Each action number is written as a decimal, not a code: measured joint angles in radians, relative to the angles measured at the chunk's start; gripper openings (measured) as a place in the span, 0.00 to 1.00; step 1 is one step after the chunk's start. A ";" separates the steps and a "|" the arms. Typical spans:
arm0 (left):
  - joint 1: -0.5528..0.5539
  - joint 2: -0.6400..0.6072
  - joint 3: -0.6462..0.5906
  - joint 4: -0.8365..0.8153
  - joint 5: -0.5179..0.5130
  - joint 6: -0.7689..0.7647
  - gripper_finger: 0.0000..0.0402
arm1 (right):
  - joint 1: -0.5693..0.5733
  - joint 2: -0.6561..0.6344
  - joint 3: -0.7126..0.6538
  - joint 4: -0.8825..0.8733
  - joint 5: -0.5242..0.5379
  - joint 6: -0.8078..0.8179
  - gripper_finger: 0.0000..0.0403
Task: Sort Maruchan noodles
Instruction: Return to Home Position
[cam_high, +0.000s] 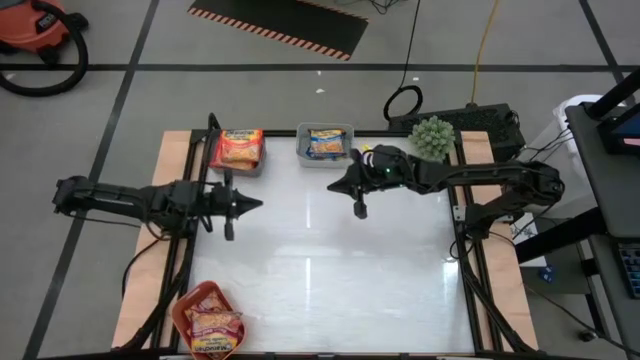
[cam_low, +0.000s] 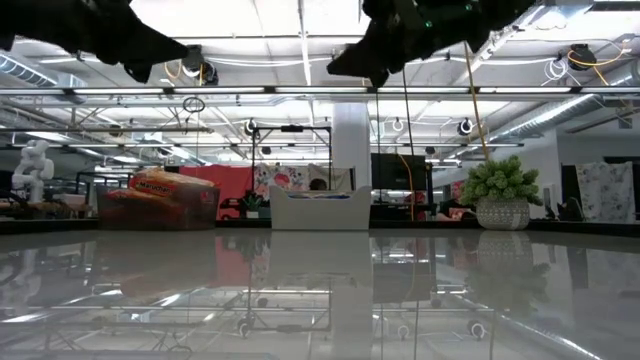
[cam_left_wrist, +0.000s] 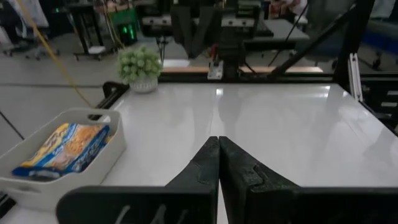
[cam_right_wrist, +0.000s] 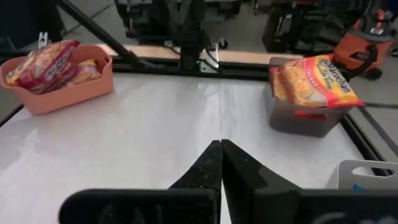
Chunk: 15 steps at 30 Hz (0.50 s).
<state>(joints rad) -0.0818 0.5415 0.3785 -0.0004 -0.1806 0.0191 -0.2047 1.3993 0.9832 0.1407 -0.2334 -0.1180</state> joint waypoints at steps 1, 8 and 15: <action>0.000 0.000 -0.021 0.037 0.000 0.006 0.01 | 0.000 -0.001 -0.025 0.040 0.000 0.006 0.00; 0.000 0.000 -0.118 0.188 0.020 0.036 0.01 | 0.000 -0.063 -0.220 0.236 0.041 -0.001 0.00; 0.014 0.001 -0.220 0.315 0.037 0.062 0.01 | 0.003 -0.158 -0.445 0.432 0.132 -0.016 0.00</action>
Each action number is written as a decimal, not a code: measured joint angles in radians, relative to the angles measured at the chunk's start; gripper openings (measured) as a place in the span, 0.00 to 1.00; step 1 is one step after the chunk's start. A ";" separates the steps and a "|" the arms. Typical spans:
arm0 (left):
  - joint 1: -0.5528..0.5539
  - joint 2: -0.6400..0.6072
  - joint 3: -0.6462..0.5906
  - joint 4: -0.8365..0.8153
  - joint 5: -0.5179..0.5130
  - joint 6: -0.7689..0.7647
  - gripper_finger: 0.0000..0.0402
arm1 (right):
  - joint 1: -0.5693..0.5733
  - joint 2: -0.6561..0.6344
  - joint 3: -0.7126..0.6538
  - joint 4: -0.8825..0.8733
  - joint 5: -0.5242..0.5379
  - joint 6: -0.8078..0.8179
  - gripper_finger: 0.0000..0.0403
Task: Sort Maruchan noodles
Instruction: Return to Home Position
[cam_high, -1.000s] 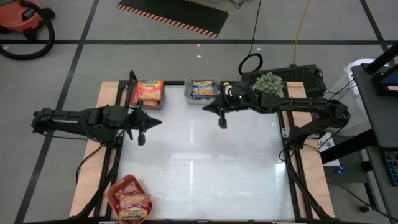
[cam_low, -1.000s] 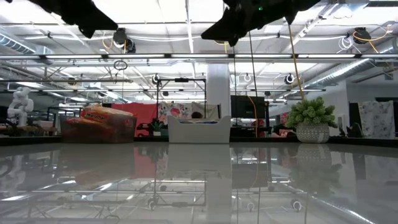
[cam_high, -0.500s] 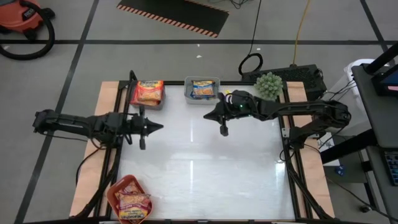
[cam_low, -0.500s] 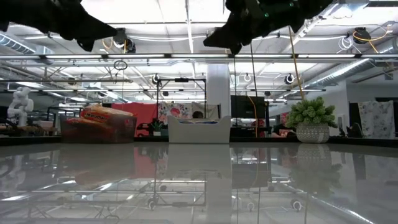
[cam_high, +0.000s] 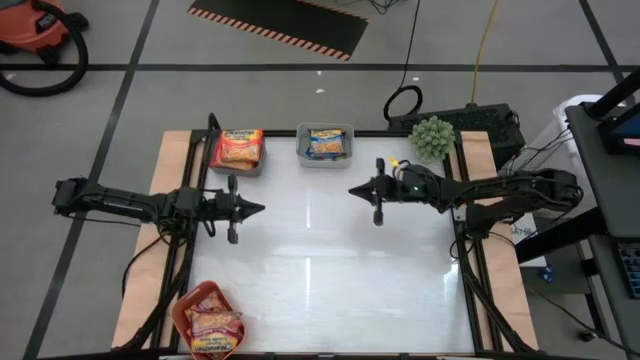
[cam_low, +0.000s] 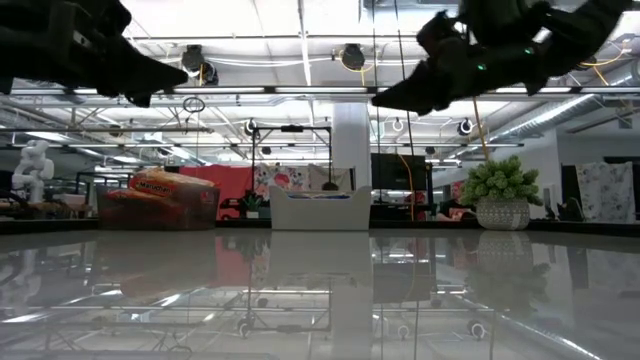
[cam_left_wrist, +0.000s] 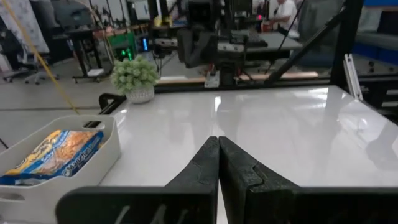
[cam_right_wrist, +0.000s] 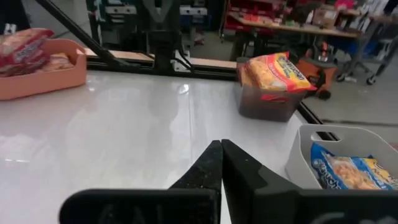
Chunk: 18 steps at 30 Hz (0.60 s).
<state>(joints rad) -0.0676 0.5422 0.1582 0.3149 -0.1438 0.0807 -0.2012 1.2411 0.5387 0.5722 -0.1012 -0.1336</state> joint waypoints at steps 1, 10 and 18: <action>0.004 0.001 -0.017 0.033 0.005 0.000 0.01 | 0.000 -0.018 -0.029 0.023 -0.001 -0.001 0.00; 0.041 0.000 -0.120 0.129 0.067 -0.006 0.01 | 0.000 -0.192 -0.211 0.067 0.000 0.027 0.00; 0.070 0.000 -0.149 0.169 0.092 -0.042 0.01 | 0.001 -0.344 -0.321 0.076 0.001 0.108 0.00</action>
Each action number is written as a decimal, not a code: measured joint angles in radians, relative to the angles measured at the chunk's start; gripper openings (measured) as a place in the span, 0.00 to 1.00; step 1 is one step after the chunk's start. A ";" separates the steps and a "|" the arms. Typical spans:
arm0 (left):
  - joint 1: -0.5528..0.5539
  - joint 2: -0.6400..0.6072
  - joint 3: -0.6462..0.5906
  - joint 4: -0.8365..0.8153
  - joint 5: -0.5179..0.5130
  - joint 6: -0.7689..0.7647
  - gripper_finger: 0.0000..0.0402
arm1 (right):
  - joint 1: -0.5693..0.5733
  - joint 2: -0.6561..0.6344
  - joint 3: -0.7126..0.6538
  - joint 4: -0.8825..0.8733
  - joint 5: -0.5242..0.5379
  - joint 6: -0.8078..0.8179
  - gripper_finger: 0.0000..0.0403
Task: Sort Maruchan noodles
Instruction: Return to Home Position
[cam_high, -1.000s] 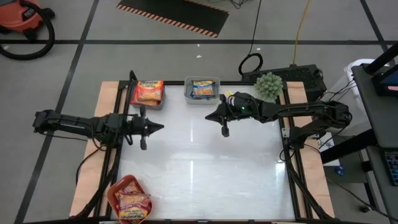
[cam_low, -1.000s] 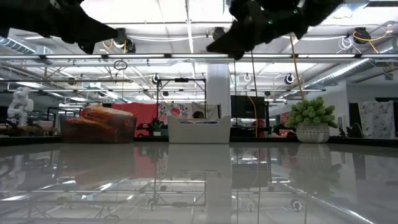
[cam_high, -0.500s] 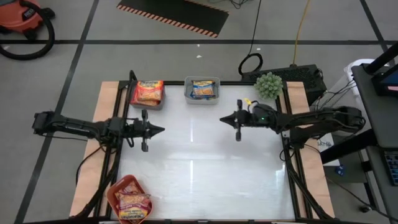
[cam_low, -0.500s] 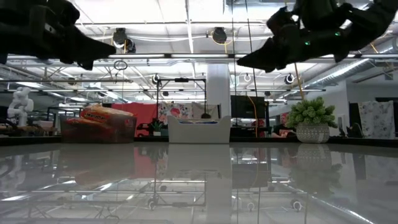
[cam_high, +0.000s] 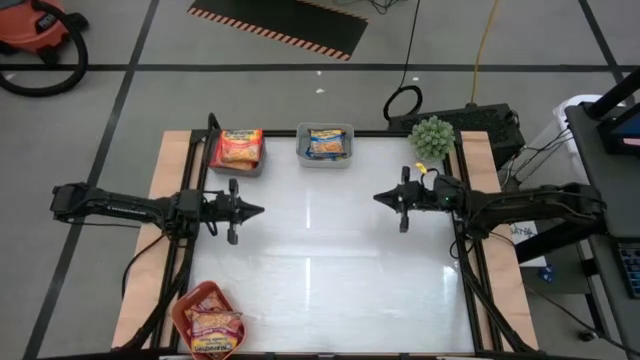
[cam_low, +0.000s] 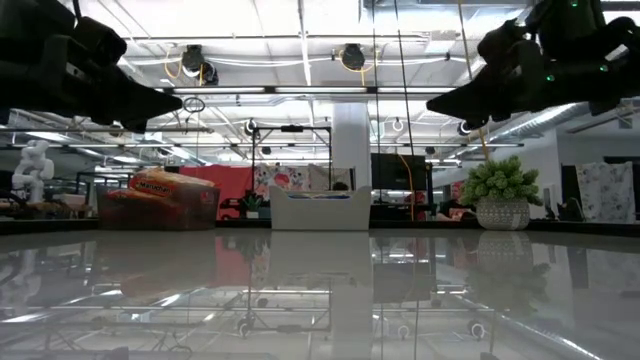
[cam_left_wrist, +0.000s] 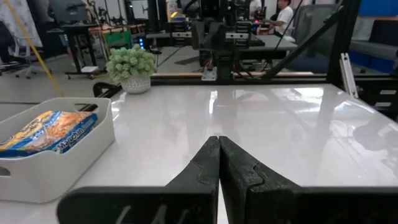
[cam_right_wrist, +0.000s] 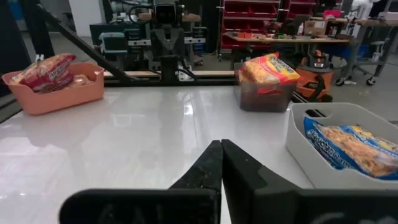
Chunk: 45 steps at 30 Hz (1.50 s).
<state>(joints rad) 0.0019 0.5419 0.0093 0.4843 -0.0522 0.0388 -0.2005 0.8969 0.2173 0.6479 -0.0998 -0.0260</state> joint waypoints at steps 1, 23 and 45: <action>0.000 0.000 0.000 0.000 0.001 -0.005 0.01 | 0.000 -0.014 -0.010 0.000 0.000 0.005 0.00; 0.001 0.000 0.001 0.072 0.001 0.067 0.01 | 0.118 -0.116 -0.144 0.021 0.211 0.009 0.00; 0.036 0.000 0.002 0.104 0.034 0.023 0.01 | 0.231 -0.347 -0.144 -0.084 0.353 -0.068 0.00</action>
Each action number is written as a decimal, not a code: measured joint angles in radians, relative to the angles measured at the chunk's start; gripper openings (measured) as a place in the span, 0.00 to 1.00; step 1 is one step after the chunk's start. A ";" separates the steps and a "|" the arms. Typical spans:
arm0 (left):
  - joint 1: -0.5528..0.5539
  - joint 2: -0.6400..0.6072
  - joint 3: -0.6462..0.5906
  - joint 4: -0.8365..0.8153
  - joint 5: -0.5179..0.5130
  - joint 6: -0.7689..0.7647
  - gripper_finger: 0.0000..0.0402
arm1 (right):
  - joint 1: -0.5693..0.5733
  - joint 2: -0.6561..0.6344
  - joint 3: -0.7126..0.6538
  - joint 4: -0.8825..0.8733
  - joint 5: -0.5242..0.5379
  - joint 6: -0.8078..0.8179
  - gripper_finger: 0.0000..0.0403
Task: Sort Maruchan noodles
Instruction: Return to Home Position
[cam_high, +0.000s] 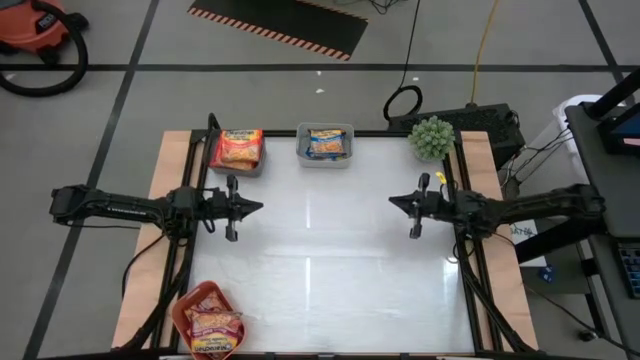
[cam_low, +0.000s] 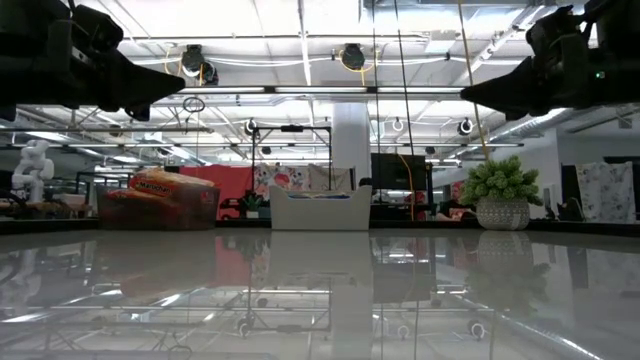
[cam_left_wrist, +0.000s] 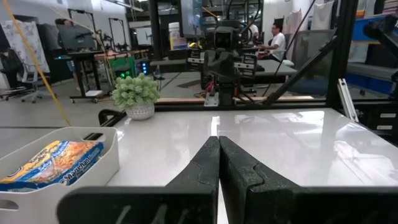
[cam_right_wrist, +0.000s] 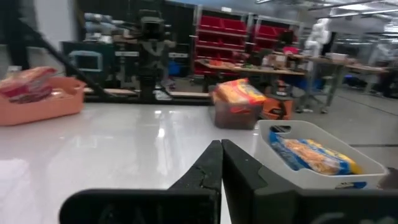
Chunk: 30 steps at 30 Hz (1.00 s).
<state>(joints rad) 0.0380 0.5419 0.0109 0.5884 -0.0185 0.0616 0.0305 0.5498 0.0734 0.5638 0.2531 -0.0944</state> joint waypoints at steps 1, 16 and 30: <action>0.000 0.000 0.000 0.000 0.000 0.000 0.01 | 0.000 -0.024 0.000 -0.029 -0.019 0.000 0.00; 0.000 0.000 0.000 -0.002 0.000 -0.001 0.01 | 0.000 -0.360 0.000 -0.292 -0.150 0.019 0.00; 0.000 0.000 0.000 -0.015 0.000 -0.012 0.01 | 0.000 -0.479 0.000 -0.387 -0.154 0.043 0.00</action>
<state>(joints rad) 0.0380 0.5419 0.0109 0.5735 -0.0186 0.0498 0.0302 0.0713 0.0738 0.1766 0.0995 -0.0511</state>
